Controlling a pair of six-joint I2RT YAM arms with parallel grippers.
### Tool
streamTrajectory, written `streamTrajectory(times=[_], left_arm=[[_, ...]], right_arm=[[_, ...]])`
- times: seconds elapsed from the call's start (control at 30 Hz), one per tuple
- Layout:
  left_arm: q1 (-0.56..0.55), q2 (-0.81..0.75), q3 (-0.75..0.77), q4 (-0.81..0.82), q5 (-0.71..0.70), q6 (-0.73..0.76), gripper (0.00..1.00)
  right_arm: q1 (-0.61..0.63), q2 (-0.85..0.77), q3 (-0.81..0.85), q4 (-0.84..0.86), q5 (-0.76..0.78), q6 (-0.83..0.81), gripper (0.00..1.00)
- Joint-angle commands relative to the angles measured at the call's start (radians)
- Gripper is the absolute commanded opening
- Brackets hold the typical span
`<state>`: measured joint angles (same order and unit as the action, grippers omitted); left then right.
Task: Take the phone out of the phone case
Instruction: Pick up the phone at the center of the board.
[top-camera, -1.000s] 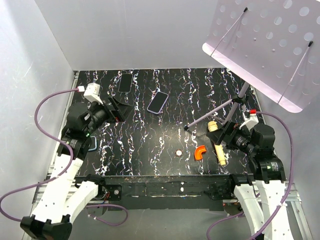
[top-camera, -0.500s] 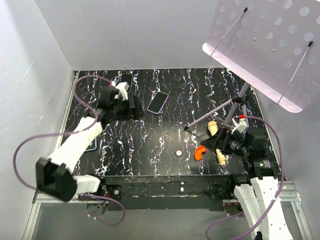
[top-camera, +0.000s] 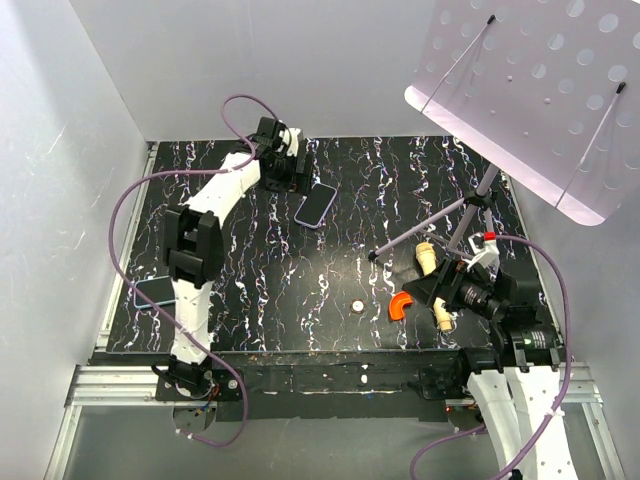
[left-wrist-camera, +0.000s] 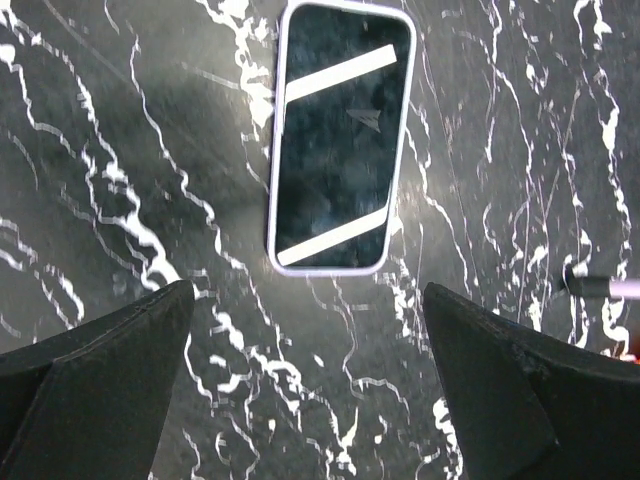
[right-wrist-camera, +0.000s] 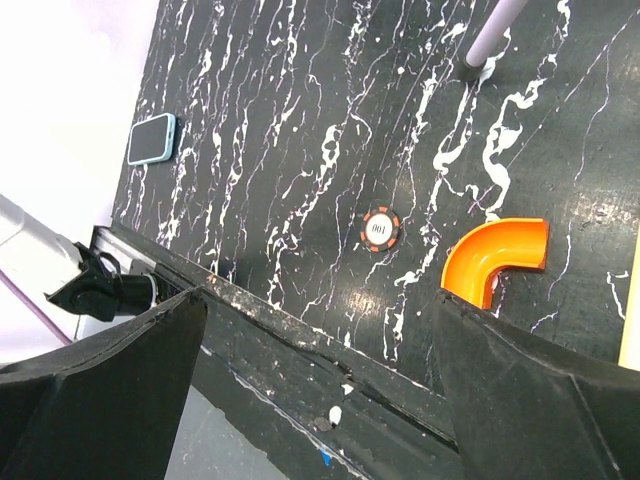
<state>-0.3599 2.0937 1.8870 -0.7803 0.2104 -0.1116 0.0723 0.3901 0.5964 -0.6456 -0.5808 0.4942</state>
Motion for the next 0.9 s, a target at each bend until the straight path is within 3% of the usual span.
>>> streamTrajectory(times=[0.0, 0.17, 0.47, 0.73, 0.87], left_arm=[[-0.016, 0.122, 0.203, -0.126, 0.008, -0.005, 0.99], [-0.043, 0.241, 0.3, -0.129, -0.049, 0.0, 0.99], [-0.135, 0.33, 0.284, -0.094, -0.052, -0.033, 1.0], [-0.232, 0.408, 0.337, -0.172, -0.452, 0.016, 1.0], [-0.248, 0.436, 0.373, -0.238, -0.535, 0.05, 0.67]], right_arm=[[-0.002, -0.023, 0.069, -0.02, 0.013, -0.019, 0.98], [-0.002, -0.034, 0.097, -0.043, 0.021, -0.019, 0.98], [-0.002, -0.03, 0.102, -0.051, 0.035, 0.003, 0.97], [-0.003, -0.037, 0.086, -0.057, 0.047, 0.033, 0.95], [-0.002, -0.04, 0.088, -0.072, 0.062, 0.04, 0.93]])
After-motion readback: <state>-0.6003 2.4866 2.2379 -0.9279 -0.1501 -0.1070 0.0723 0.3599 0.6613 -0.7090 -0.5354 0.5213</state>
